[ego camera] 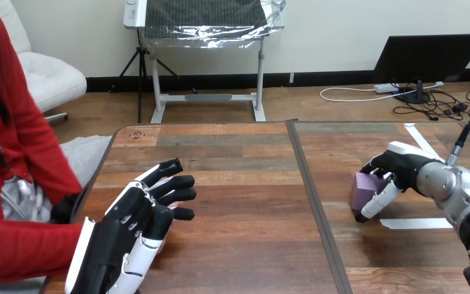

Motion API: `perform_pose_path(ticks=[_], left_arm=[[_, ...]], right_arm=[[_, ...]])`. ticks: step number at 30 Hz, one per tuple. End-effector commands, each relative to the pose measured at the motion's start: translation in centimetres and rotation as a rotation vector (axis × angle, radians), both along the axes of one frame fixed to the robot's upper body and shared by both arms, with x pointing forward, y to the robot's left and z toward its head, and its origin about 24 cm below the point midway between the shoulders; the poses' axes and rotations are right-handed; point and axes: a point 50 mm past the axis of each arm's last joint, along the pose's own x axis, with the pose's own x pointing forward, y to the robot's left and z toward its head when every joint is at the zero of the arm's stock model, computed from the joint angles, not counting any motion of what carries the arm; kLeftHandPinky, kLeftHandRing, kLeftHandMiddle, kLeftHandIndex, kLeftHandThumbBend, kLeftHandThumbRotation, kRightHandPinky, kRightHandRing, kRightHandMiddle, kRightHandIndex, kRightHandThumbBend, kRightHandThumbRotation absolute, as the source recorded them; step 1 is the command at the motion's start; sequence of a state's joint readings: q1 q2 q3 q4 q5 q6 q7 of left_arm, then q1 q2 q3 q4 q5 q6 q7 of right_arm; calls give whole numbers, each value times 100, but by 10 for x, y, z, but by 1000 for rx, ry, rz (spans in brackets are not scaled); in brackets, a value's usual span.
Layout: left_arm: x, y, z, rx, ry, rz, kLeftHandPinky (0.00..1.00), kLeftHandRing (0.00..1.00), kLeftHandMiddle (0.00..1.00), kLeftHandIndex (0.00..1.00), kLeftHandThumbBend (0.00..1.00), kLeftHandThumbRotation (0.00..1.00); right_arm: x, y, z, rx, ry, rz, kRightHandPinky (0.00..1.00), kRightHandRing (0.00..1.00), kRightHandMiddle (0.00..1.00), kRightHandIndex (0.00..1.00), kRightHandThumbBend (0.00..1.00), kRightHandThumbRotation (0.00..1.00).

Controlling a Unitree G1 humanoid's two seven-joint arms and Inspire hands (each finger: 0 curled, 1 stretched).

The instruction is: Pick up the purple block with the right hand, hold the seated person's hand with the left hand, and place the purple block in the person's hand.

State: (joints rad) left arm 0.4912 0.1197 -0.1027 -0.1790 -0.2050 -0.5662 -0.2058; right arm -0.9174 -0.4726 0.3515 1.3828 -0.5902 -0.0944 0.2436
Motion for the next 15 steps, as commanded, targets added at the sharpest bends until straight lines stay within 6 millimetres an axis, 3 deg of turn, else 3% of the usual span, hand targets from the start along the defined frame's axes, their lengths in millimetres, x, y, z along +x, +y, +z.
perform_pose_path(ticks=[1,15], left_arm=[[6,-3,11,-31,-69,10,62,72,74,77,70,72],[7,-2,12,-28,-76,18,61,72,73,76,70,72]], right_arm=[[5,4,8,33,-63,6,76,78,81,80,78,0],[4,7,5,39,-76,27,67,69,73,74,73,0]])
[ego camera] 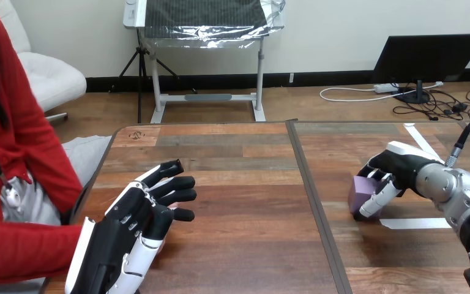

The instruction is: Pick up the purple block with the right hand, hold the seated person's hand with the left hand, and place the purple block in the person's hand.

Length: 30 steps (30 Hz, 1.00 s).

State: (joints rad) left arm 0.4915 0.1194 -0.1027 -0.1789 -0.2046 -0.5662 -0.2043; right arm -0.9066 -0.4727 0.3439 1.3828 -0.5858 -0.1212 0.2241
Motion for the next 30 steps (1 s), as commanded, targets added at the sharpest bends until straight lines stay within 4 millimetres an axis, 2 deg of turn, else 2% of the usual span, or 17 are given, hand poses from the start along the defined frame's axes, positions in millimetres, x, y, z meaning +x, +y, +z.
perform_pose_path(ticks=[1,14,30], left_arm=[[7,-2,12,-28,-77,16,61,72,73,76,70,72],[6,-2,13,-21,-77,19,60,71,73,77,69,73],[6,-1,13,-26,-74,13,59,72,73,77,70,74]], right_arm=[[5,6,7,27,-55,17,67,69,72,73,73,0],[6,8,8,8,-64,30,65,65,68,68,72,0],[6,7,6,-5,-65,24,67,65,67,67,71,0]])
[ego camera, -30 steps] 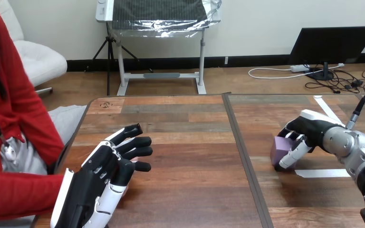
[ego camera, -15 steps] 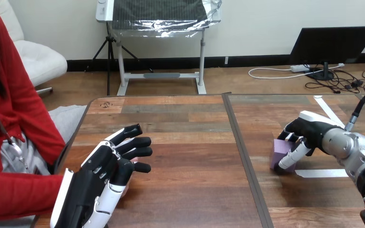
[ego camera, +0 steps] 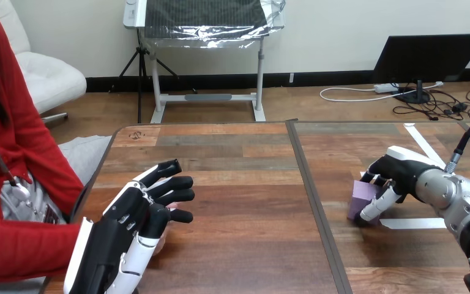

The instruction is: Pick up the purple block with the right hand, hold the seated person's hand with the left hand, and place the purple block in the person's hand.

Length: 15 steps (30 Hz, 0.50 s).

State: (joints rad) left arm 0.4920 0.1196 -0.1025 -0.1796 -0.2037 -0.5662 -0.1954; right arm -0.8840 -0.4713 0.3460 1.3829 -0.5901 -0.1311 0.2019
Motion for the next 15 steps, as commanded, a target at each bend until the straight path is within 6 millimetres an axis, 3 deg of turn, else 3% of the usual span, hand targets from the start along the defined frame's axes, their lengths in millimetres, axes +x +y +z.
perform_pose_path(ticks=[1,15], left_arm=[[6,-2,13,-25,-74,3,60,72,74,77,70,74],[6,-1,13,-15,-81,8,60,73,74,78,68,75]], right_arm=[[10,9,14,1,-65,24,67,65,67,67,71,0],[10,9,14,5,-70,22,66,63,65,65,71,0]])
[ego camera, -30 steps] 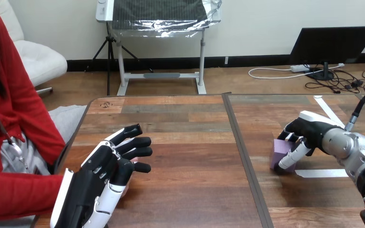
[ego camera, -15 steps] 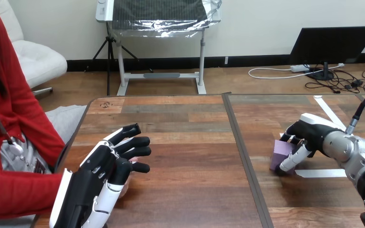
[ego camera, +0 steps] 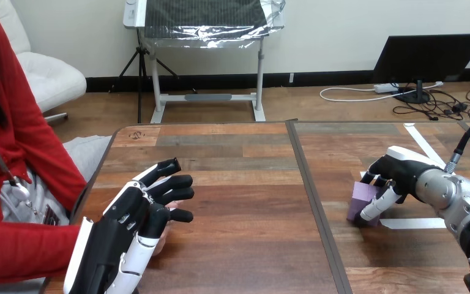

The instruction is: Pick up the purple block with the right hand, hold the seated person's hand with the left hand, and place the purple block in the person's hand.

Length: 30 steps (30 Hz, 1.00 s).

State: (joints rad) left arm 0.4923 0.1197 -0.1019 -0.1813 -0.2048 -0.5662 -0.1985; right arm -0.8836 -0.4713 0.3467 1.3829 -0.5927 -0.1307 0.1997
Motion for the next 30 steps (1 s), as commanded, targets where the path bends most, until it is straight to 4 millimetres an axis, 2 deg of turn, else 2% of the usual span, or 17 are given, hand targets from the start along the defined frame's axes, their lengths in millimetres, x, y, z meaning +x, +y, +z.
perform_pose_path(ticks=[1,11,17,23,30], left_arm=[[6,-1,13,-15,-79,11,60,73,74,78,68,75],[6,-1,14,-22,-80,8,60,73,74,78,67,74],[7,0,14,-19,-84,5,60,73,74,78,66,74],[7,0,15,-13,-83,9,60,73,74,78,67,74],[7,1,15,-5,-86,9,60,74,75,78,68,75]], right_arm=[[10,9,14,6,-69,22,66,63,65,65,71,0],[12,10,15,-43,-67,32,65,64,65,63,73,0],[11,10,14,-31,-80,15,60,60,63,61,74,0],[11,10,14,-16,-100,-2,49,51,56,56,76,0],[11,11,13,-10,-108,-3,42,46,52,53,77,0]])
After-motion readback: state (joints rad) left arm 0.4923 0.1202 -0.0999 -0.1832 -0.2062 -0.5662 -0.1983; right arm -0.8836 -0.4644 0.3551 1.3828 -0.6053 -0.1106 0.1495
